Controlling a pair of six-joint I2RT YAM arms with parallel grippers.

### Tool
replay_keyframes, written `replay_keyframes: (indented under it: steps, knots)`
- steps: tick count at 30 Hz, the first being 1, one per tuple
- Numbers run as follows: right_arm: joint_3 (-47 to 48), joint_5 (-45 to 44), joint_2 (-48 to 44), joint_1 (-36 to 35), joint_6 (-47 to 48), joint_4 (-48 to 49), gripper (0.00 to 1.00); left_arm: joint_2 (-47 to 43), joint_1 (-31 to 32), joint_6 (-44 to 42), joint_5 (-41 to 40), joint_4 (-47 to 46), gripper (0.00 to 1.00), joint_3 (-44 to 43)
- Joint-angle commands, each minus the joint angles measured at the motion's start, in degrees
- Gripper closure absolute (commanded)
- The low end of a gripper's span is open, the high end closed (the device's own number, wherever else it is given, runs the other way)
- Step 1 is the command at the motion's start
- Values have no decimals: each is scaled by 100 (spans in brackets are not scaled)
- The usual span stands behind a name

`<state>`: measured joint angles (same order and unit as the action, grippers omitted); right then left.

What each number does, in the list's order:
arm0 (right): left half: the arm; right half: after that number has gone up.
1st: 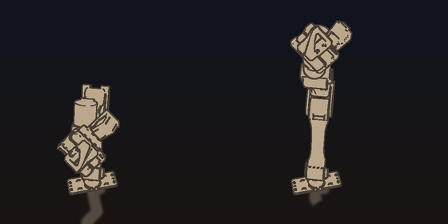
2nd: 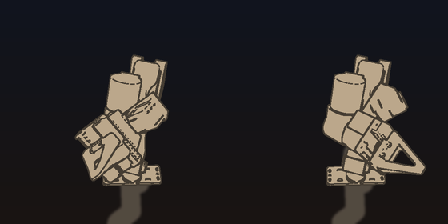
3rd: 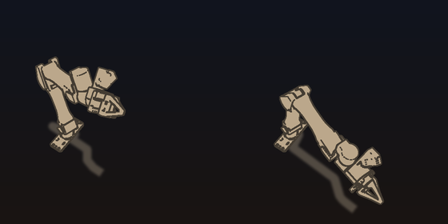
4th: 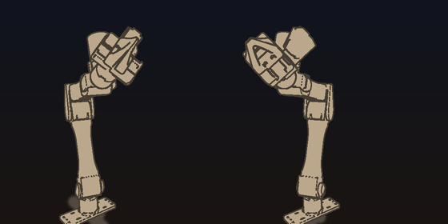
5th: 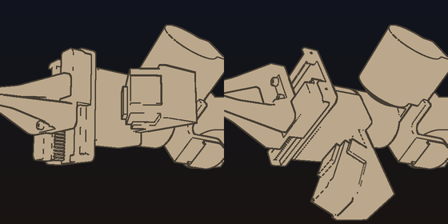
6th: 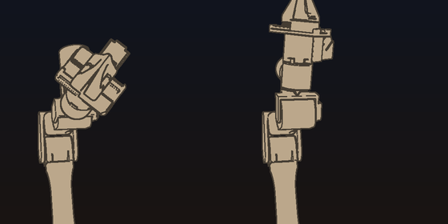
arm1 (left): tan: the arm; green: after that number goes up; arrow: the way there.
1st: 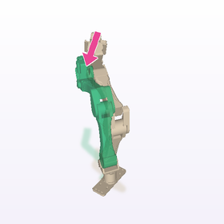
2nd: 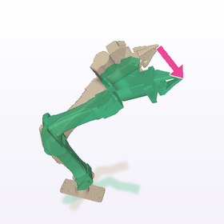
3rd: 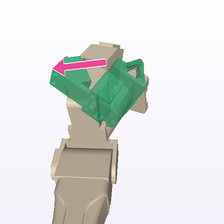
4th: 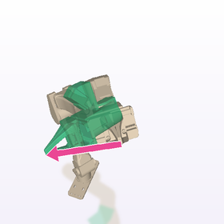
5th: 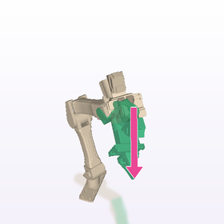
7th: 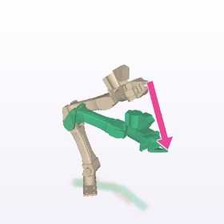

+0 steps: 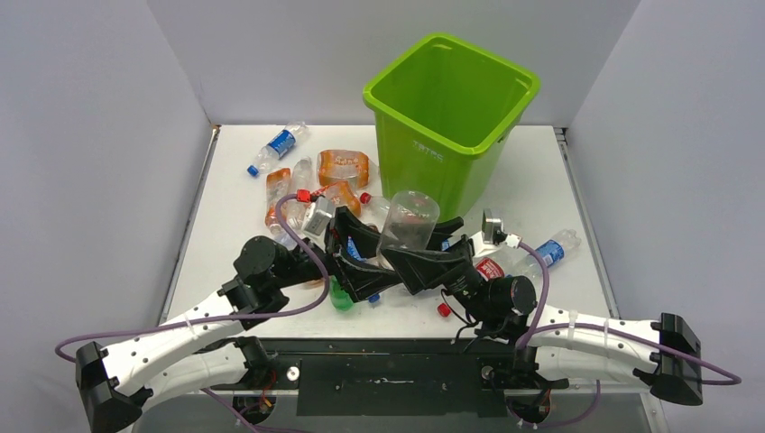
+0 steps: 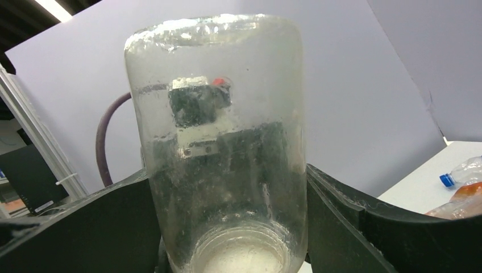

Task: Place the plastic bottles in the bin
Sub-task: Place the plastic bottle in the trash bin.

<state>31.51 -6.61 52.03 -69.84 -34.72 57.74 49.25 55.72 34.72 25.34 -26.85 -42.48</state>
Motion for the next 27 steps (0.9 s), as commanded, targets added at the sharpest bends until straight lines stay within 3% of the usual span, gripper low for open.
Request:
replay_keyframes:
  steps: [1,6,13,15,19,20,23,27]
  knots:
    - [-89,52,111,-28,-153,509,41,-24,18,59,149,-488,34,-83]
    - [-119,50,195,-28,-179,614,41,-106,17,11,112,-497,59,-70]
    - [-105,89,184,-29,-182,495,40,-186,17,-34,118,-529,84,-20]
    - [-62,143,149,-29,-190,358,32,-203,17,-65,107,-525,98,-15]
    - [125,192,-94,-27,-113,-338,2,-348,17,-190,-53,-308,100,13]
    - [206,157,-182,-22,-83,-630,0,-407,17,-232,-94,-247,100,32]
    - [501,123,-454,-29,83,-1541,10,-574,18,-376,-230,3,100,66]
    - [839,122,-743,-29,299,-2603,10,-733,18,-479,-402,160,100,140]
